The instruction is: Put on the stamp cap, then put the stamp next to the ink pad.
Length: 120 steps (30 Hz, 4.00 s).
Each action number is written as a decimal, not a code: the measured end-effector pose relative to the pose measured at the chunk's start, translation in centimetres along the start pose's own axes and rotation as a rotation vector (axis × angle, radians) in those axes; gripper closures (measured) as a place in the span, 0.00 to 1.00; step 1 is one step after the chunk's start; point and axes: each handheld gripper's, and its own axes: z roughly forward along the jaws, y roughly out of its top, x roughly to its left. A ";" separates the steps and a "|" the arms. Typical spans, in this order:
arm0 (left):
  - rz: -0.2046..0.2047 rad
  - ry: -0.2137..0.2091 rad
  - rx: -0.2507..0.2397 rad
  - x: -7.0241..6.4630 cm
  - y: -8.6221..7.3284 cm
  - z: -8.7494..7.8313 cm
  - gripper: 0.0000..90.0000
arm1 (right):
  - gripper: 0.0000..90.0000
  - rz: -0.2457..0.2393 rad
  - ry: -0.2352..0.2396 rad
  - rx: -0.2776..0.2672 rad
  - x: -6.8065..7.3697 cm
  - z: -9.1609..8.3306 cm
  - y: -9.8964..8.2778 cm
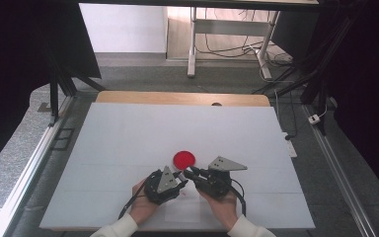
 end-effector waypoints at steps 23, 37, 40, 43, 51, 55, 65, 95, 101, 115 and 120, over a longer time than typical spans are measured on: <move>0.020 0.017 0.015 -0.2 0.1 -0.2 0.72 | 0.84 0.013 0.019 0.018 -0.2 0.4 -0.6; -0.006 -0.006 0.025 0.0 -0.2 0.2 0.71 | 0.84 0.029 0.019 0.020 -0.5 0.4 -0.6; -0.005 -0.008 0.028 0.0 -0.3 0.3 0.71 | 0.84 0.023 0.019 0.020 -0.5 0.4 -0.6; -0.004 -0.011 0.033 0.0 -0.3 0.3 0.70 | 0.84 0.024 0.024 0.019 -0.5 0.4 -0.6; -0.016 -0.034 0.062 0.2 -0.4 0.5 0.59 | 0.84 0.021 0.034 0.006 -0.6 0.2 -0.5; -0.034 -0.049 0.083 0.6 -0.5 0.1 0.53 | 0.84 0.022 0.037 0.002 -0.9 0.0 -0.4; -0.106 -0.045 0.068 2.6 -1.9 -3.4 0.48 | 0.84 0.019 0.033 -0.022 -1.8 -0.7 0.0; -0.257 0.045 0.042 6.1 -6.8 -10.7 0.44 | 0.84 -0.067 -0.039 -0.032 -4.0 -2.0 0.7; -0.254 0.060 0.044 6.2 -7.1 -11.0 0.43 | 0.84 -0.080 -0.064 -0.033 -4.4 -2.3 0.9; -0.253 0.078 0.064 6.3 -7.2 -10.4 0.36 | 0.83 -0.119 -0.125 0.017 -5.6 -2.0 1.7; -0.256 0.078 0.072 6.3 -7.2 -10.3 0.35 | 0.83 -0.147 -0.143 0.072 -6.3 -1.1 2.1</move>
